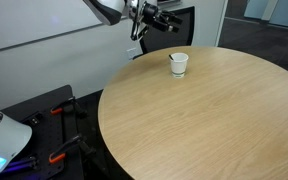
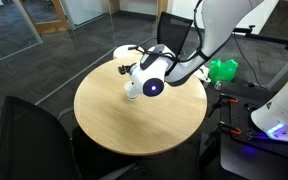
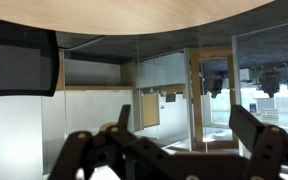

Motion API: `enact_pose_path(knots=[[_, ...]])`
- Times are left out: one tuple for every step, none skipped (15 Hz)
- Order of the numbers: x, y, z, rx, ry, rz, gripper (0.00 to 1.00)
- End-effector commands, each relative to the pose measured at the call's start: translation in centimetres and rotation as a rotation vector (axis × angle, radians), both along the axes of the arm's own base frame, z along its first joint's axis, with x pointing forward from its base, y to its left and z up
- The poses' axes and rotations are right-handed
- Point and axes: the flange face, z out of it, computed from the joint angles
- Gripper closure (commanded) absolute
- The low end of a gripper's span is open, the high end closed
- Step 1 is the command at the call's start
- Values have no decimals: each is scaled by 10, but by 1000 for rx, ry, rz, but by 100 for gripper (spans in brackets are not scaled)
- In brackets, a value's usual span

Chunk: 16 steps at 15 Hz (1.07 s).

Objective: Move the cup away from you then put the marker in the cup

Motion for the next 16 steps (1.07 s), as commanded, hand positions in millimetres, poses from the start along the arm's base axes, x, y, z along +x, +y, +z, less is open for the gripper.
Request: enact_pose_path(knots=[[-25,-6,31,-16,-44,-41,0],[-30,-7,37,-22,-51,-50,0],[-33,-7,43,-25,-55,-53,0],[-37,-8,48,-30,-63,-57,0],[-41,-9,54,-32,-71,-61,0],[-45,-9,59,-33,-78,-62,0],[-52,-9,64,-34,-87,-63,0],[-31,-6,49,-42,-50,-40,0],[-35,-6,54,-39,-58,-41,0],[-39,-6,57,-38,-61,-40,0],[-41,-6,58,-39,-61,-39,0],[-43,-6,59,-39,-61,-38,0],[-43,-7,58,-40,-60,-39,0],[-44,-7,58,-40,-59,-39,0],[-44,-7,58,-40,-59,-39,0],[-44,-7,58,-40,-59,-39,0]])
